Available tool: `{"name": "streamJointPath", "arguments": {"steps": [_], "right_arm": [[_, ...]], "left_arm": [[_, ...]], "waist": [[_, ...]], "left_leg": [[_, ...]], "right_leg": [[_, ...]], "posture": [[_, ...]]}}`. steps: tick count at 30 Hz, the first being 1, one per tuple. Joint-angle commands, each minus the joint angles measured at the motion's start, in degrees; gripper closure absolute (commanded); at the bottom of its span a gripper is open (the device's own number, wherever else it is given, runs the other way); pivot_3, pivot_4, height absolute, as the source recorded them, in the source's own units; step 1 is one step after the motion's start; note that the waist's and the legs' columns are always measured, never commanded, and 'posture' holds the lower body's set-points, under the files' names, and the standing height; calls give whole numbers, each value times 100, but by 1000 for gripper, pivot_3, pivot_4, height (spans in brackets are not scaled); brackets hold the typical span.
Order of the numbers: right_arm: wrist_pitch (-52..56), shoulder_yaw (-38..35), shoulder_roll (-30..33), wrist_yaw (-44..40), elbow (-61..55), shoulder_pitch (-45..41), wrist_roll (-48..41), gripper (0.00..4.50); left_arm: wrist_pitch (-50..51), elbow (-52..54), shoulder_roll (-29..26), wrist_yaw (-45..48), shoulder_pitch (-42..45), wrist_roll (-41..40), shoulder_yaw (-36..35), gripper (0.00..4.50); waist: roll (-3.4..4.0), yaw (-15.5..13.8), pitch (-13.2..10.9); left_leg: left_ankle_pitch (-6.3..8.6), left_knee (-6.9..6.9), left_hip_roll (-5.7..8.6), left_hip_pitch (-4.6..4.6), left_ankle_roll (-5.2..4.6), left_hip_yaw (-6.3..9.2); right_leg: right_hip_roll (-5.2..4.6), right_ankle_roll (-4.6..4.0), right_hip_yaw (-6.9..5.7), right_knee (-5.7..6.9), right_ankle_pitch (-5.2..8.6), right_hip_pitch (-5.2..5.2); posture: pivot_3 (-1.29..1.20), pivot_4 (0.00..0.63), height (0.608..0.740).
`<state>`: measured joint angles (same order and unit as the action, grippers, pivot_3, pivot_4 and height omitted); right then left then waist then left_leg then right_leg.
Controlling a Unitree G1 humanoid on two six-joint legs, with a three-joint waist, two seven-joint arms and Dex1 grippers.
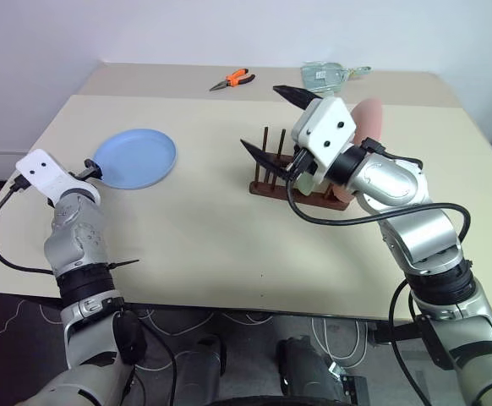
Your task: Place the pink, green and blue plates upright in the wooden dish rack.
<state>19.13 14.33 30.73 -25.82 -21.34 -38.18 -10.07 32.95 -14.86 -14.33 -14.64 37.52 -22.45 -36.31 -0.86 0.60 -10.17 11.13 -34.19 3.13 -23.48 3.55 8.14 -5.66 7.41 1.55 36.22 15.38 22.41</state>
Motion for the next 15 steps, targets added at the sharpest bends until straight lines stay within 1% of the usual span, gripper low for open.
{"name": "streamJointPath", "arguments": {"steps": [1, 2, 4, 6, 7, 10, 15], "right_arm": [[-117, -41, -125, -108, -317, 113, 112, 0], [-109, -40, -152, -127, -329, 162, 153, 0], [-95, -59, -201, -137, -349, 235, 230, 0], [-62, -99, -253, -128, -364, 270, 281, 0], [-50, -135, -275, -119, -369, 282, 297, 0], [33, -297, -294, -167, -358, 286, 252, 0], [84, -344, -298, -216, -379, 323, 304, 0]], "left_arm": [[408, -114, -53, -5, 352, -671, -378, 280], [482, -227, -104, 89, 417, -775, -395, 561], [584, -532, -173, 100, 586, -958, -497, 1337], [501, -875, -247, 62, 740, -1048, -601, 2381], [438, -1091, -258, -127, 837, -1137, -774, 2848], [331, -1480, -266, -519, 994, -1348, -1097, 4474], [267, -1680, -319, -557, 1000, -1409, -1021, 4474]], "waist": [[-10, 20, -3], [-13, 25, -2], [-13, 51, -2], [-13, 57, -2], [-13, 59, -2], [-15, 47, -1], [-21, 36, -2]], "left_leg": [[0, 0, 0, 0, 0, 0], [-1, 0, 0, 0, 1, 0], [-1, 1, -1, 0, 2, -1], [-2, 1, -2, 0, 4, -1], [-3, 2, -2, 0, 5, 0], [-3, 1, -3, 0, 7, -1], [-3, 2, -2, 0, 7, -1]], "right_leg": [[0, 0, 0, 0, 0, 1], [0, 0, 0, 0, 0, 1], [1, 0, 0, 0, 0, 3], [2, -1, 0, 4, 0, 7], [3, -1, 0, 6, 0, 7], [3, -2, 1, 6, -1, 7], [2, -2, 0, 5, -1, 6]], "posture": [[0, 150, 740], [0, 150, 740], [0, 150, 740], [0, 150, 740], [0, 150, 740], [0, 150, 740], [0, 150, 740]]}}
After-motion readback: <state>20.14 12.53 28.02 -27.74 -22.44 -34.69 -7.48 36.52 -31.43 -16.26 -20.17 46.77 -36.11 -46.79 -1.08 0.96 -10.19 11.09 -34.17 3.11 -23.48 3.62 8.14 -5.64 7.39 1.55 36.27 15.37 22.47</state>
